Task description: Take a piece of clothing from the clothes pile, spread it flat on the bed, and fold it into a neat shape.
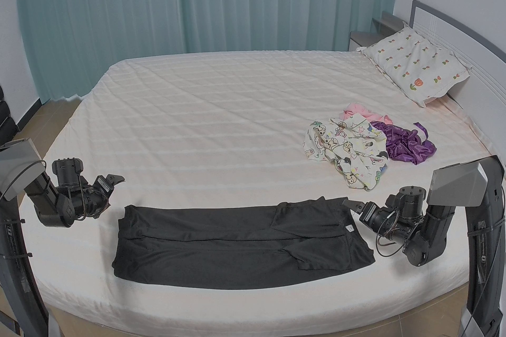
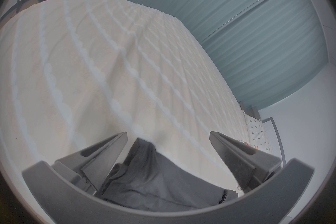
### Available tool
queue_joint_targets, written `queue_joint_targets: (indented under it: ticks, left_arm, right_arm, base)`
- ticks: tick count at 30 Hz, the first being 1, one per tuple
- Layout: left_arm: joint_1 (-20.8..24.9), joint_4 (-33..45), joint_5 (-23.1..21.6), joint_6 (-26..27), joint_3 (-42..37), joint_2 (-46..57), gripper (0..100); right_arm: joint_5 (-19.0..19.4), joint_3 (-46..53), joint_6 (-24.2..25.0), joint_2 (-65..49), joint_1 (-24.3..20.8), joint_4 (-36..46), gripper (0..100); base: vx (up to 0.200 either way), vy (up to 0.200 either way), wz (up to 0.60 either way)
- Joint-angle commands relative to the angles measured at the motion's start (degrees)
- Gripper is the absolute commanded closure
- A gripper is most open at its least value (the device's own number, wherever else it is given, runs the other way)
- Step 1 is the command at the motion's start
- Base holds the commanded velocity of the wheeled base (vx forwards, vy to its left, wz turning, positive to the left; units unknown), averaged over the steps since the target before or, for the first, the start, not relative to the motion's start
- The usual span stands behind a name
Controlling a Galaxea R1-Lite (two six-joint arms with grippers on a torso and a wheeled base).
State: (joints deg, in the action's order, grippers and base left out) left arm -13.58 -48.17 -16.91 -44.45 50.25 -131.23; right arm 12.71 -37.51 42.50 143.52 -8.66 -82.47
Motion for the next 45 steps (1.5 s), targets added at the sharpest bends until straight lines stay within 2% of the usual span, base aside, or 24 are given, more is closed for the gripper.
queue_joint_targets:
  ticks: [1, 11, 20, 25, 28, 30, 40, 45]
  left_arm:
    - [0.2, -0.2, 0.0, 0.0, -0.2, 0.0, 0]
    - [0.6, -2.5, 0.4, 0.5, -1.6, -0.2, 0]
    - [1.8, -2.5, -1.0, 0.9, -3.0, -0.2, 0]
    - [3.7, -2.1, -3.6, 6.4, -5.3, -0.3, 0]
    - [4.2, -2.4, -4.1, 12.9, -6.5, -1.7, 0]
    - [4.2, -2.5, -4.1, 15.0, -7.4, -2.1, 0]
    - [8.2, -2.6, -4.8, 15.7, -10.7, -1.3, 0]
    - [8.7, -2.6, -4.3, 17.4, -10.9, -1.7, 0]
  right_arm:
    - [0.0, 0.2, 0.0, 0.0, 0.0, 0.0, 0]
    - [0.1, 0.8, 0.0, 0.0, 0.0, -0.1, 0]
    - [0.1, 0.9, 0.0, 0.2, -0.5, 0.0, 0]
    - [-0.1, 0.8, 0.0, 0.5, -0.6, 0.0, 0]
    - [0.0, 0.9, 0.0, 0.5, -0.6, 0.0, 0]
    - [0.0, 0.9, 0.0, 0.5, -0.6, 0.0, 0]
    - [0.2, 0.8, 0.0, 0.5, -0.6, 0.1, 0]
    - [0.3, 0.9, 0.0, 0.6, -0.6, 0.1, 0]
  base:
    - [0.0, 0.0, 0.0]
    - [0.0, 0.0, 0.0]
    - [0.0, 0.2, 0.0]
    - [0.0, 0.0, 0.0]
    - [0.0, 0.0, 0.0]
    - [0.0, 0.0, 0.0]
    - [0.0, 0.0, 0.0]
    - [0.0, 0.0, 0.0]
